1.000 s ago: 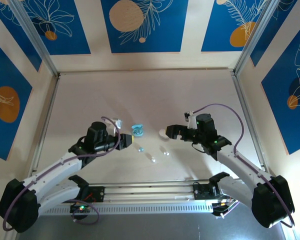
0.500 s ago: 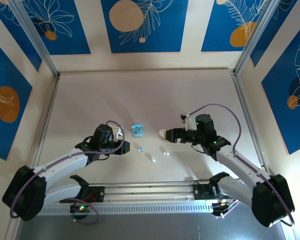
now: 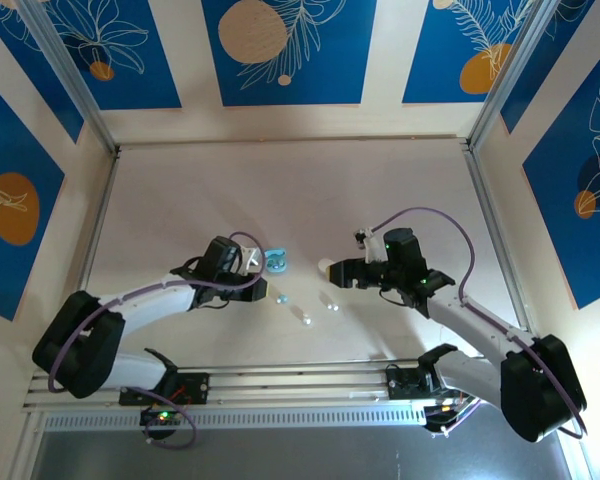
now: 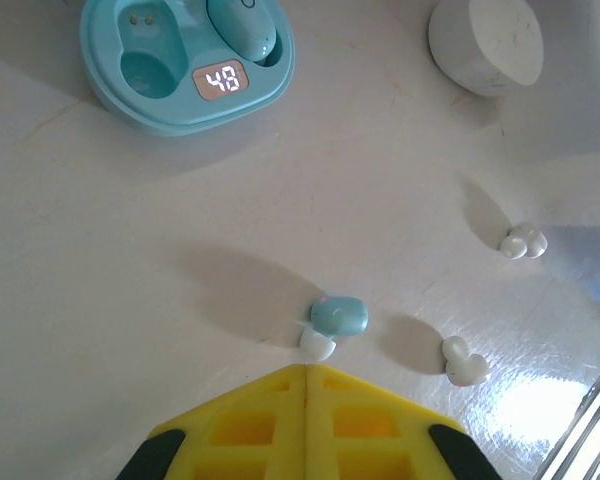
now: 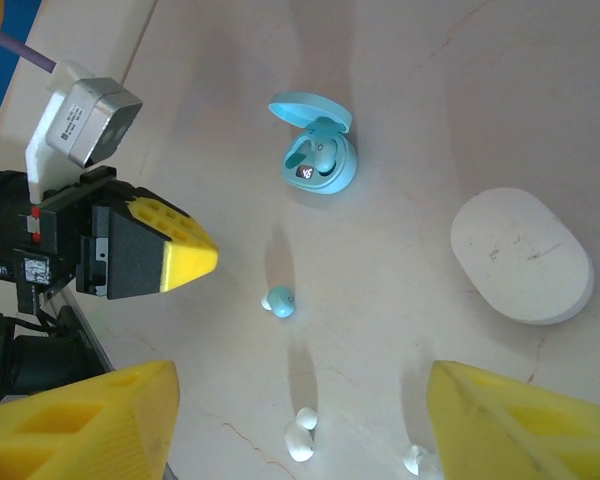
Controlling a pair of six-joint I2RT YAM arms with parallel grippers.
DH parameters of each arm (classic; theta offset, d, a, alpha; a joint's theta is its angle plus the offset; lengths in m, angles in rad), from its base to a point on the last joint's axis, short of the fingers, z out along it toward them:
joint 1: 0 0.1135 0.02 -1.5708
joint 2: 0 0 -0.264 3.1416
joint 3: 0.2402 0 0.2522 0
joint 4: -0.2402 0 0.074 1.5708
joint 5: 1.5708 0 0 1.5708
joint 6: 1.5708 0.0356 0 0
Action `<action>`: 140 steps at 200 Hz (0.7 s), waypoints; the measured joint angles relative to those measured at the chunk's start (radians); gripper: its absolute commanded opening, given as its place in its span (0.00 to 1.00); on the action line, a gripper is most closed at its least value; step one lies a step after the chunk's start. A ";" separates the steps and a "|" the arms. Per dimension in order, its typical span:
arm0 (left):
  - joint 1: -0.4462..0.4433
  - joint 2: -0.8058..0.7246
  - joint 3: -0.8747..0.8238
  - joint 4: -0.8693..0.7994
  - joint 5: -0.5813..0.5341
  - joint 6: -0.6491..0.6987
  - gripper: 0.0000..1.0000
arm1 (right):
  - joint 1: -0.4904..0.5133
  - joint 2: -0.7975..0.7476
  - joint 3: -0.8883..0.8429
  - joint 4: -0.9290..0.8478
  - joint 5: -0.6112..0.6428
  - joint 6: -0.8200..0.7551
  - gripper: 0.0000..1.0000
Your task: Insert the wireless bluetooth earbuds into the charging case
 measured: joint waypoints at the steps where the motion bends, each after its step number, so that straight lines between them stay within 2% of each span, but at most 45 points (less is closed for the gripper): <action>1: 0.000 0.002 0.001 0.000 0.000 0.000 0.00 | 0.000 0.000 0.000 0.000 0.000 0.000 0.67; 140: -0.031 0.132 0.009 0.054 0.032 0.004 0.00 | 0.010 0.021 0.016 -0.027 0.019 -0.007 0.67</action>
